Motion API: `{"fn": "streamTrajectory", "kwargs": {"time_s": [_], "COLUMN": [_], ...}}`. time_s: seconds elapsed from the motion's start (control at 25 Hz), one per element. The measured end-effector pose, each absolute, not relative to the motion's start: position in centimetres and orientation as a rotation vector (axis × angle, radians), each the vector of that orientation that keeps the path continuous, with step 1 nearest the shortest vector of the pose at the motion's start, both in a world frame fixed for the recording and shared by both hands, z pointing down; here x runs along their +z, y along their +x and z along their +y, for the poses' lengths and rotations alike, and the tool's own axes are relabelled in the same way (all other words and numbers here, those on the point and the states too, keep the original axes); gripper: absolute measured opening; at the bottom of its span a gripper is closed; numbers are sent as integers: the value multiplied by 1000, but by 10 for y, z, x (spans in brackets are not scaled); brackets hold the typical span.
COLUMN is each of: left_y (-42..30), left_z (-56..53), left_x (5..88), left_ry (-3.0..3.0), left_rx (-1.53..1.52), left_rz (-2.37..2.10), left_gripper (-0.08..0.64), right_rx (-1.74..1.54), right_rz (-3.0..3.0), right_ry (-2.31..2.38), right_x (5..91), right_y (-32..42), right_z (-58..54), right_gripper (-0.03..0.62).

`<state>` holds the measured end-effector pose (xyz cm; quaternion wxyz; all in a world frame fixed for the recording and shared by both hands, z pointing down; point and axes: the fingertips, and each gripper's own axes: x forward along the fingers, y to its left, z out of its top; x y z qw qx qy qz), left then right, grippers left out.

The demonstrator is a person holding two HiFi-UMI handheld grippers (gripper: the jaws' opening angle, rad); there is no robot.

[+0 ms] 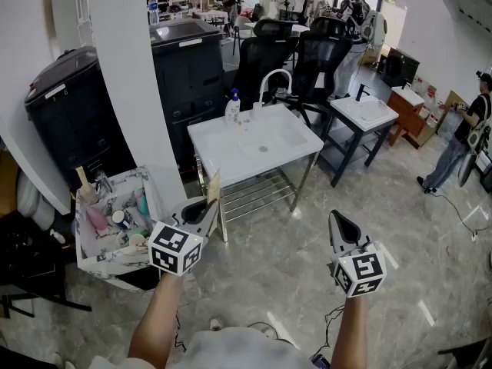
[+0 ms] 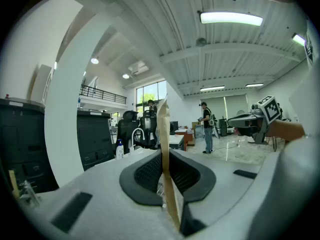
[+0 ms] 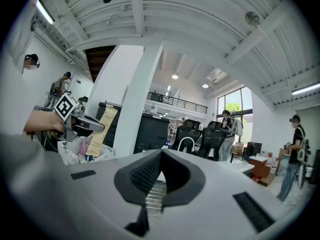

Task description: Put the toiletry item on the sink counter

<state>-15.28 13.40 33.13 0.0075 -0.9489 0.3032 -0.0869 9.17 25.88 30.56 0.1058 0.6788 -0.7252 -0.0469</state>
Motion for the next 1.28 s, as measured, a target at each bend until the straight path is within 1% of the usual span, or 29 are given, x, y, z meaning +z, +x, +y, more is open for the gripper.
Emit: {"fn": "streamTrajectory", "kwargs": {"time_s": [0.72, 1.28], "left_y": [-124, -82], "left_z": [157, 184], "left_x": [343, 370], "left_ry": [-2951, -2938], "left_rx": [-333, -415], "left_rz": [990, 1122], "left_gripper": [32, 31], "right_rx": [-79, -5], "right_rz": [-2242, -2317], "right_ry": [1961, 1798], "right_x": [320, 348], "right_y": [115, 170], "right_z": [265, 276], "right_gripper": [-5, -5]}}
